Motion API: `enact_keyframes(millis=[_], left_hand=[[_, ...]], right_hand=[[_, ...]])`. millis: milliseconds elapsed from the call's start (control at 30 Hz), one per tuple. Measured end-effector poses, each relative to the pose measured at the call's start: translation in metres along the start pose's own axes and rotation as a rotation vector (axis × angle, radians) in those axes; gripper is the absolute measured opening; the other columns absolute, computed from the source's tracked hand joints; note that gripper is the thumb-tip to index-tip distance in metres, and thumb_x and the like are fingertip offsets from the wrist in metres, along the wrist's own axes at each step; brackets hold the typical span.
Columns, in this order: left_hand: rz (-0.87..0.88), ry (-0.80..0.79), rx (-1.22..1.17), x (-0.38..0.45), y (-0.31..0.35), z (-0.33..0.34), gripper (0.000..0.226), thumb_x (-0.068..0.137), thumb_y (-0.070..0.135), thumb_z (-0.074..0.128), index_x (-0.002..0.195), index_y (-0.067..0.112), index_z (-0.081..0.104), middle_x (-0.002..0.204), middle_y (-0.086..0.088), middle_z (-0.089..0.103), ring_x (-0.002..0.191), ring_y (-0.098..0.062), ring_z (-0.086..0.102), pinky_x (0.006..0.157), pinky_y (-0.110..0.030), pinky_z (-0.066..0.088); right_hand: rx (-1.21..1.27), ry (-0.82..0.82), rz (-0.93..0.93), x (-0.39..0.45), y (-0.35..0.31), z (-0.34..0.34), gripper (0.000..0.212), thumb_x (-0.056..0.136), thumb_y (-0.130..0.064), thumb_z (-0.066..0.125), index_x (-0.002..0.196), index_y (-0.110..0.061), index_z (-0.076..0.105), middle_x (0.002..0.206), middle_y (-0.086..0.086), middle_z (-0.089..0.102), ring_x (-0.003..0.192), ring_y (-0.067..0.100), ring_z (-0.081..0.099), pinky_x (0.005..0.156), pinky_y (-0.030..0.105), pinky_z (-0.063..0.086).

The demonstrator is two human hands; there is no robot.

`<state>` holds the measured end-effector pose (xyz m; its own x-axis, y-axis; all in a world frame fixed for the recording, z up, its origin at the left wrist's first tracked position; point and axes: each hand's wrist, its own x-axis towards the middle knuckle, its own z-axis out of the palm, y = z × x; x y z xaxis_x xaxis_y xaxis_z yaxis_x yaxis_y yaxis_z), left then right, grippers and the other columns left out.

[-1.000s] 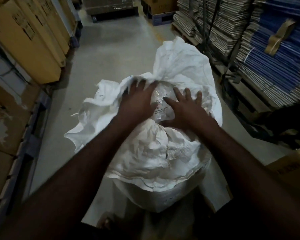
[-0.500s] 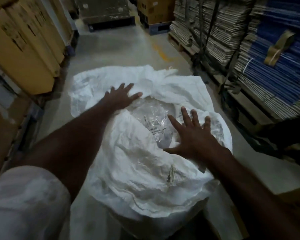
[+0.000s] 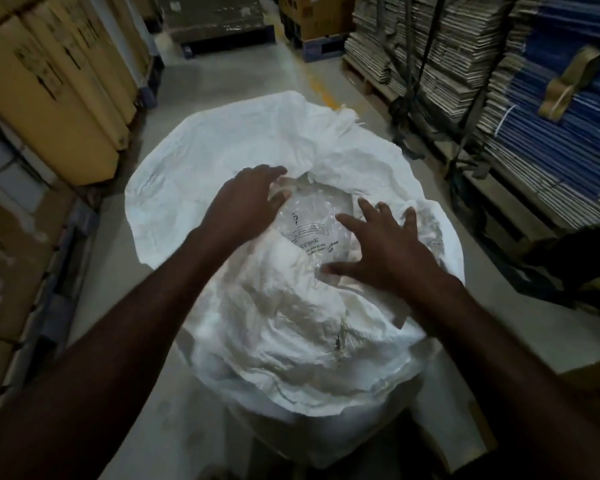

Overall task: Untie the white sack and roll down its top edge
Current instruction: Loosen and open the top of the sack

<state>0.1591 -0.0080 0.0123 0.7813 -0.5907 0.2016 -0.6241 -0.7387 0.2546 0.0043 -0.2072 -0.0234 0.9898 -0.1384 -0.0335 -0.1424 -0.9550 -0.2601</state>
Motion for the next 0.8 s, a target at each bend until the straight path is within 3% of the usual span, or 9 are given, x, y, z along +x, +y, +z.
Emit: enact_keyframes(millis=[100, 200, 300, 467, 533, 600, 700, 800], left_hand=[[0.047, 0.086, -0.114, -0.070, 0.036, -0.021, 0.036, 0.108, 0.040, 0.062, 0.143, 0.032, 0.066, 0.144, 0.009, 0.068, 0.136, -0.016, 0.060, 0.116, -0.044, 0.046], [0.072, 0.091, -0.162, -0.131, 0.053, -0.034, 0.032, 0.108, 0.035, 0.063, 0.139, 0.033, 0.068, 0.140, 0.012, 0.070, 0.133, -0.012, 0.061, 0.117, -0.043, 0.045], [0.083, 0.067, -0.156, -0.176, 0.059, -0.032, 0.031, 0.102, 0.020, 0.072, 0.130, 0.033, 0.073, 0.134, 0.012, 0.073, 0.123, -0.013, 0.064, 0.109, -0.037, 0.048], [0.174, 0.057, -0.087, -0.208, 0.064, -0.025, 0.032, 0.086, 0.023, 0.089, 0.114, 0.026, 0.075, 0.133, 0.008, 0.072, 0.128, -0.020, 0.061, 0.112, -0.039, 0.047], [0.218, 0.048, -0.062, -0.216, 0.061, -0.021, 0.043, 0.080, 0.032, 0.094, 0.118, 0.029, 0.074, 0.133, 0.007, 0.070, 0.128, -0.021, 0.058, 0.112, -0.041, 0.048], [0.191, -0.002, -0.054, -0.225, 0.056, -0.016, 0.069, 0.074, 0.041, 0.097, 0.136, 0.037, 0.067, 0.138, 0.007, 0.062, 0.130, -0.021, 0.052, 0.109, -0.039, 0.048], [0.106, -0.145, -0.045, -0.232, 0.047, -0.009, 0.103, 0.072, 0.049, 0.096, 0.160, 0.047, 0.043, 0.156, 0.003, 0.047, 0.139, -0.023, 0.042, 0.110, -0.040, 0.048], [0.072, -0.203, -0.041, -0.226, 0.044, -0.005, 0.095, 0.080, 0.048, 0.092, 0.161, 0.047, 0.042, 0.162, 0.003, 0.045, 0.138, -0.022, 0.048, 0.109, -0.041, 0.049]], right_hand=[[0.155, 0.110, -0.132, -0.019, -0.010, -0.019, 0.065, 0.093, -0.057, 0.070, 0.150, -0.031, 0.052, 0.164, 0.002, 0.044, 0.154, 0.017, 0.034, 0.130, 0.055, 0.010], [0.261, 0.221, -0.273, -0.052, -0.019, -0.031, 0.042, 0.097, -0.044, 0.071, 0.137, -0.033, 0.064, 0.141, -0.013, 0.066, 0.130, 0.009, 0.059, 0.123, 0.042, 0.034], [0.283, 0.205, -0.349, -0.088, -0.030, -0.039, 0.033, 0.096, -0.040, 0.073, 0.129, -0.038, 0.068, 0.126, -0.016, 0.072, 0.106, 0.005, 0.066, 0.094, 0.038, 0.058], [0.168, 0.121, -0.483, -0.130, -0.044, -0.041, 0.017, 0.092, -0.027, 0.074, 0.106, -0.031, 0.066, 0.111, -0.015, 0.062, 0.097, 0.010, 0.061, 0.080, 0.041, 0.056], [0.123, 0.130, -0.503, -0.142, -0.046, -0.034, 0.017, 0.090, -0.026, 0.076, 0.100, -0.031, 0.063, 0.107, -0.015, 0.058, 0.100, 0.010, 0.058, 0.078, 0.041, 0.055], [0.093, 0.123, -0.480, -0.151, -0.047, -0.022, 0.020, 0.088, -0.029, 0.077, 0.103, -0.032, 0.064, 0.109, -0.015, 0.058, 0.105, 0.009, 0.056, 0.078, 0.041, 0.055], [0.021, 0.085, -0.451, -0.155, -0.050, -0.005, 0.044, 0.081, -0.039, 0.086, 0.119, -0.027, 0.068, 0.121, -0.009, 0.060, 0.112, 0.018, 0.057, 0.093, 0.041, 0.051], [-0.087, 0.085, -0.415, -0.148, -0.057, 0.006, 0.069, 0.071, -0.053, 0.089, 0.129, -0.024, 0.065, 0.125, -0.003, 0.059, 0.114, 0.021, 0.055, 0.110, 0.038, 0.039]])
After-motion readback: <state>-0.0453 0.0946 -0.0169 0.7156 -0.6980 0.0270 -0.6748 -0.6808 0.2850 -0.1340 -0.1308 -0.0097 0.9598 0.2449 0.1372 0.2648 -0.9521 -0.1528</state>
